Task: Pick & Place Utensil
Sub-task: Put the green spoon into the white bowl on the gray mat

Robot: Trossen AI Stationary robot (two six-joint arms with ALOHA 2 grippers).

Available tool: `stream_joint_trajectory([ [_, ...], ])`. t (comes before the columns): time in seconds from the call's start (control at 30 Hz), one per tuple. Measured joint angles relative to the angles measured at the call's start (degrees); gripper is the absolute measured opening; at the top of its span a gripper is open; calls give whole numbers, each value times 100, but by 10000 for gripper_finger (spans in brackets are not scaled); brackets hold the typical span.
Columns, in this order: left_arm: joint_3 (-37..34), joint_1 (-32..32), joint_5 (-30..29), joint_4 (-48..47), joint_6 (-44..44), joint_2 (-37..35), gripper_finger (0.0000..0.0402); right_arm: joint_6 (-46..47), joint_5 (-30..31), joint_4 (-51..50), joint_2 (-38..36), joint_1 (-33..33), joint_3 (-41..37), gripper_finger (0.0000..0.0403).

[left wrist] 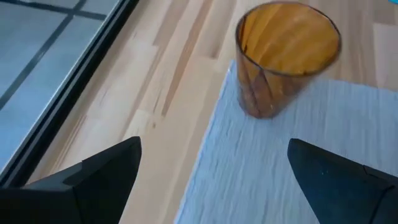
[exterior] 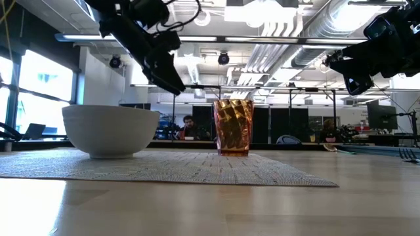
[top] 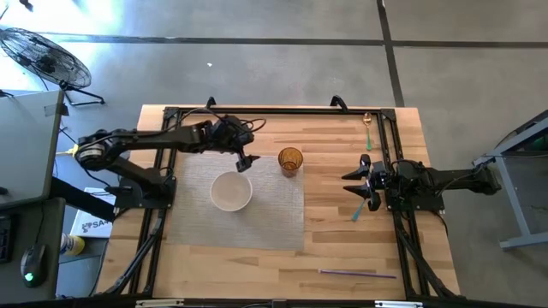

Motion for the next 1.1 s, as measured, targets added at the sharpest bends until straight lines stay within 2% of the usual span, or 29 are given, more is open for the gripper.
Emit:
stream_joint_trajectory([
  [0.17,-187,0,140,99,-72,-511,399,0,0,1,1,-1,1,170],
  [0.43,-1277,0,299,1729,-240,-1035,399,0,60,75,0,0,1,170],
  [0.63,-1656,309,453,2320,-251,-1329,399,-259,1017,1332,-2,-2,2,170],
  [0.8,-1794,1036,780,2336,-419,-1478,399,-60,1107,2274,5,-2,0,170],
  [0.87,-1794,1276,854,2319,-457,-1476,399,-265,1202,2622,-2,0,0,169],
  [0.93,-1799,1476,872,2313,-532,-1476,399,-700,1632,2711,-4,0,1,170],
  [1.1,-1799,1744,873,2317,-562,-1473,399,-1177,3364,2684,90,0,0,170],
])
